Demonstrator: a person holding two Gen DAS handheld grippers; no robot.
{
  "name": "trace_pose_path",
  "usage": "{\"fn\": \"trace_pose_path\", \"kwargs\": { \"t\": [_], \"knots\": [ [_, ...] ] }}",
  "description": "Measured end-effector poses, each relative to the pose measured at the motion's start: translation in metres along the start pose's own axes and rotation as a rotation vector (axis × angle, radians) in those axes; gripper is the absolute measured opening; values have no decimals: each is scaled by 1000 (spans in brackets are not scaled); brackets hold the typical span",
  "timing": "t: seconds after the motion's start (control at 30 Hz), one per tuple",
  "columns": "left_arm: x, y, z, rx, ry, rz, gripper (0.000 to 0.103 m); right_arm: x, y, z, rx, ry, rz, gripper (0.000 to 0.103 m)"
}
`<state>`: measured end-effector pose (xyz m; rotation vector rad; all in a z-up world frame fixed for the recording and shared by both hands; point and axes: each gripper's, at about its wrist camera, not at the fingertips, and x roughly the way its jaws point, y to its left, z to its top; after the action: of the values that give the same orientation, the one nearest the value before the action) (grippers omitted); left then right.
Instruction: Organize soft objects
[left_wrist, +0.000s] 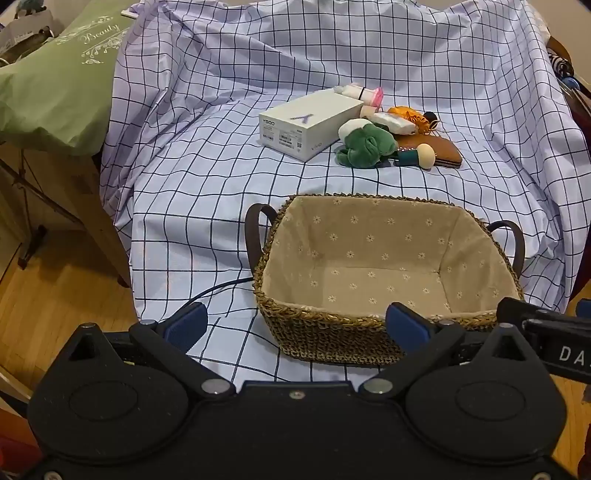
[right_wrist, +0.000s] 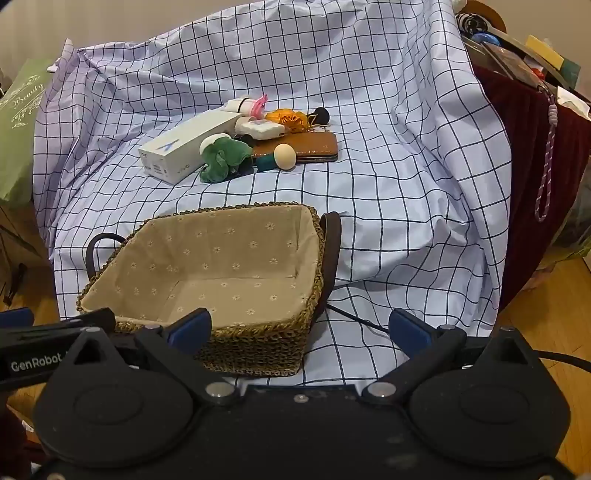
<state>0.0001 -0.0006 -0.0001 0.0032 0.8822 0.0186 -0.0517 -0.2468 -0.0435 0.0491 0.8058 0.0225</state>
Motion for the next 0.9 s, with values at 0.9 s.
{"fn": "trace_pose_path", "kwargs": {
  "t": [0.9],
  "knots": [
    [3,-1,-4,-5,7,-5,100,4,2,0,8,17,8,103]
  ]
}}
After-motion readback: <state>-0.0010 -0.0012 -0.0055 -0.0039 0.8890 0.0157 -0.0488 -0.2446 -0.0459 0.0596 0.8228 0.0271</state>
